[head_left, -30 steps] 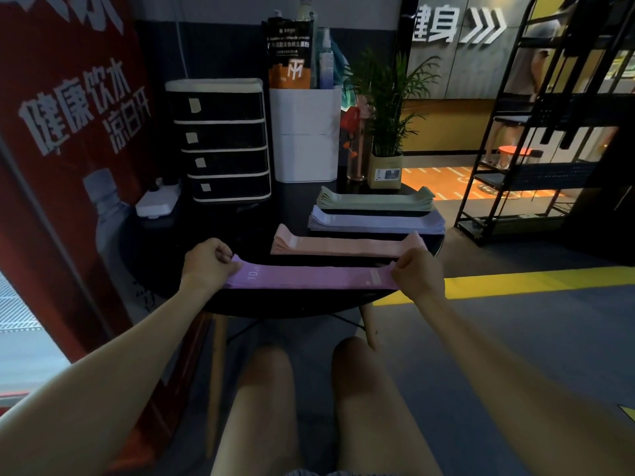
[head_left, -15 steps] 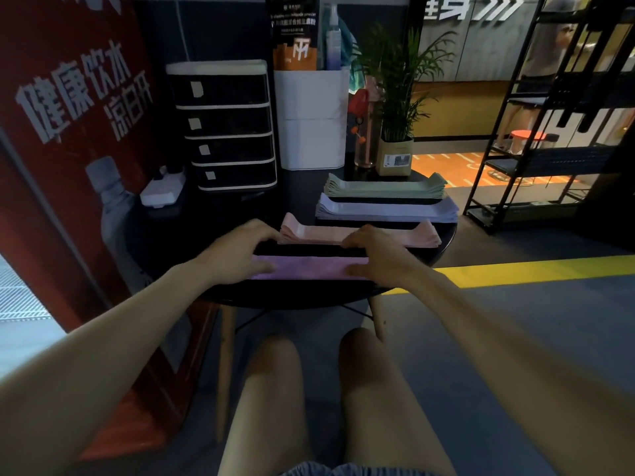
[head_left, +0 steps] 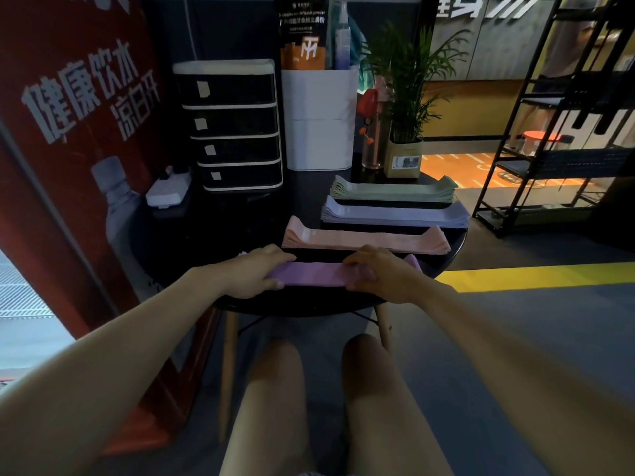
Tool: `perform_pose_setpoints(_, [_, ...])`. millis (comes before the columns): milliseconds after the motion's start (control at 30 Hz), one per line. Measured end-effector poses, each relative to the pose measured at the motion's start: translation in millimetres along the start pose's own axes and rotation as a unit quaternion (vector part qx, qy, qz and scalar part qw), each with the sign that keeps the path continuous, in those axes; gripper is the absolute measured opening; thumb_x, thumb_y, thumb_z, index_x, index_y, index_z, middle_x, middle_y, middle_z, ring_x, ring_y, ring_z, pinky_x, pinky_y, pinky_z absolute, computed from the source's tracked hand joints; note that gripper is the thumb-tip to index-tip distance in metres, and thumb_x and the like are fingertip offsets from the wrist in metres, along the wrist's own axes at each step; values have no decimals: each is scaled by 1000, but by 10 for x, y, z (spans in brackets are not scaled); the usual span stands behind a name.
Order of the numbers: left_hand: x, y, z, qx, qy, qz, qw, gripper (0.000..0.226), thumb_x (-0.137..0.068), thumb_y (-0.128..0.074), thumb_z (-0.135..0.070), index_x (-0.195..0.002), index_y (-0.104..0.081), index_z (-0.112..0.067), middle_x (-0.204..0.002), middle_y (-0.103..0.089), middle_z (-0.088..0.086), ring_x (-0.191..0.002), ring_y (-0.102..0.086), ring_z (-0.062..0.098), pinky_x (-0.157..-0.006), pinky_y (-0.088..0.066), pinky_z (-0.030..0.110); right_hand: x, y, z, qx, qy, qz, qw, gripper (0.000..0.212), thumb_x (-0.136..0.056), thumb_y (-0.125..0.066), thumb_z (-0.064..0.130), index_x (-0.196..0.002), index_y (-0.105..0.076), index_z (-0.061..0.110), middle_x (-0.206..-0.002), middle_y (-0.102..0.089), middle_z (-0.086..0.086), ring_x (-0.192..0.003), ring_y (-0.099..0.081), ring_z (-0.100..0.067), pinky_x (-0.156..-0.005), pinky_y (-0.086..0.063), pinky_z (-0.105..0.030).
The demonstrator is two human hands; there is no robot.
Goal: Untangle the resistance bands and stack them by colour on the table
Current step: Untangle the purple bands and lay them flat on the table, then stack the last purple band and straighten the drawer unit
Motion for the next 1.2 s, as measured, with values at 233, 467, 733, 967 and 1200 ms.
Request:
perform_pose_setpoints(233, [31,94,-50,65,-2,-27,998,59,-93,-55,-26,-146,-28,-24,-144,-31,-1,-129,-36,13,-110,-30,28,-21,66,72,0,7,0,1000,55,-84,-64,39,-133,-48,20,-129,-50,-4,-119,-46,-21,-100,-39,-34])
perform_pose_setpoints(467, [-4,738,-17,121,-2,-214,969,40,-91,-58,-17,-130,-51,-18,-123,-51,1,-114,-50,12,-94,-37,20,-448,575,187,-104,-17,-105,989,41,-86,-65,25,-122,-58,7,-120,-62,-7,-111,-57,-22,-94,-43,-28])
perform_pose_setpoints(733, [-445,1233,473,177,51,-306,934,33,-90,-60,-17,-123,-56,-16,-117,-52,-2,-103,-50,6,-88,-38,18,-1415,855,67,-193,-48,-166,966,26,-85,-65,13,-107,-63,0,-103,-68,-15,-98,-63,-27,-91,-48,-36])
perform_pose_setpoints(967, [-1050,1402,1076,207,82,-291,931,31,-89,-60,-17,-120,-57,-16,-113,-50,-4,-104,-51,6,-92,-40,20,-2349,747,-158,-212,-87,-152,961,26,-86,-63,16,-111,-62,8,-104,-68,-9,-99,-63,-23,-82,-45,-25])
perform_pose_setpoints(1200, [-1309,1598,1531,238,124,-267,925,28,-89,-61,-16,-117,-58,-17,-111,-51,-5,-104,-52,6,-90,-39,20,-2876,747,-201,-242,-113,-102,958,25,-85,-63,16,-108,-61,6,-104,-67,-10,-98,-63,-23,-87,-47,-29])
Point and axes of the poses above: each hand's wrist, its own x-axis away from the middle knuckle, its own y-axis out of the back of the hand, z = x × y, the point moved 10 cm from there along -x, towards the middle knuckle
